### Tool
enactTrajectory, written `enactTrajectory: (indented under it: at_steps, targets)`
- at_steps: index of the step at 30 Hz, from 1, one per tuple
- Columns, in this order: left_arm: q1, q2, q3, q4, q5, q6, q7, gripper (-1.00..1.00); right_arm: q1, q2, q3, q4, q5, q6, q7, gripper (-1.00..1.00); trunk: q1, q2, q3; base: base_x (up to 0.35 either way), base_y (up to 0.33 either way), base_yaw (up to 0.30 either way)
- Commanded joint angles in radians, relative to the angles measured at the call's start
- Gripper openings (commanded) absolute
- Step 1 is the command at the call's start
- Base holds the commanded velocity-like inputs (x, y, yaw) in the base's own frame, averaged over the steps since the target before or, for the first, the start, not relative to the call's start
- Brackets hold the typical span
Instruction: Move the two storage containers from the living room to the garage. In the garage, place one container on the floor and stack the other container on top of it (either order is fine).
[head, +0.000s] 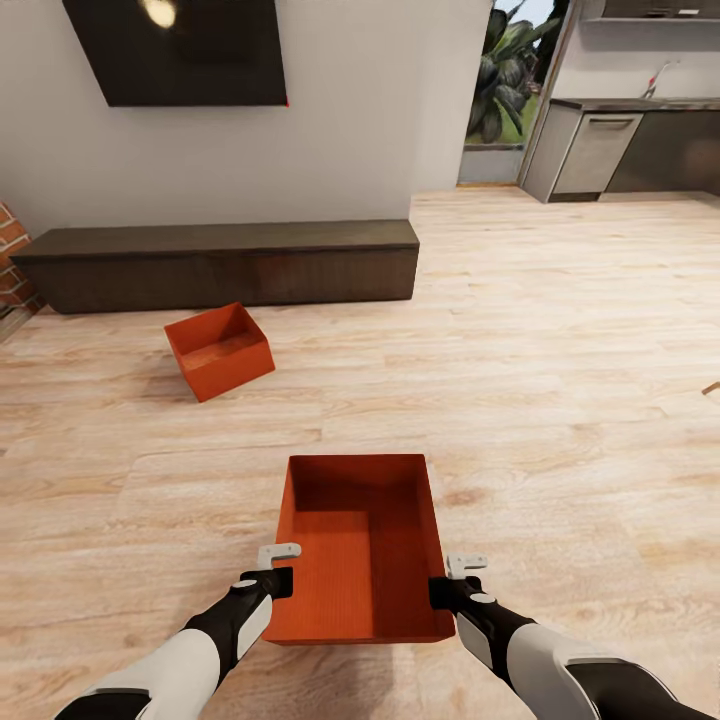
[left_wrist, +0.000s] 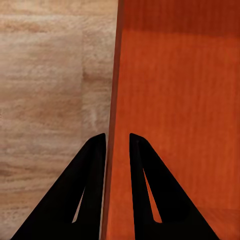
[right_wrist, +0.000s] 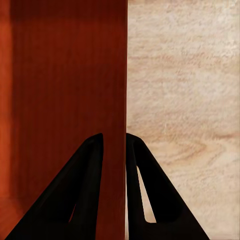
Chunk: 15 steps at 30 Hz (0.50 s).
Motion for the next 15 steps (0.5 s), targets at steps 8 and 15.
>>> enactTrajectory:
  at_steps: [8, 15]
  targets:
    - [0.000, 0.000, 0.012, -0.004, -0.013, 0.006, 0.015, -1.00, -0.001, -0.004, 0.002, 0.004, -0.009, -0.005, -0.011, -1.00, -0.031, 0.056, 0.025, 0.000, 0.000, 0.000]
    - [0.000, 0.001, 0.013, -0.003, -0.012, 0.006, 0.016, -1.00, -0.001, -0.004, 0.002, 0.004, -0.010, -0.005, -0.011, -1.00, -0.058, 0.105, 0.046, 0.000, 0.000, 0.000]
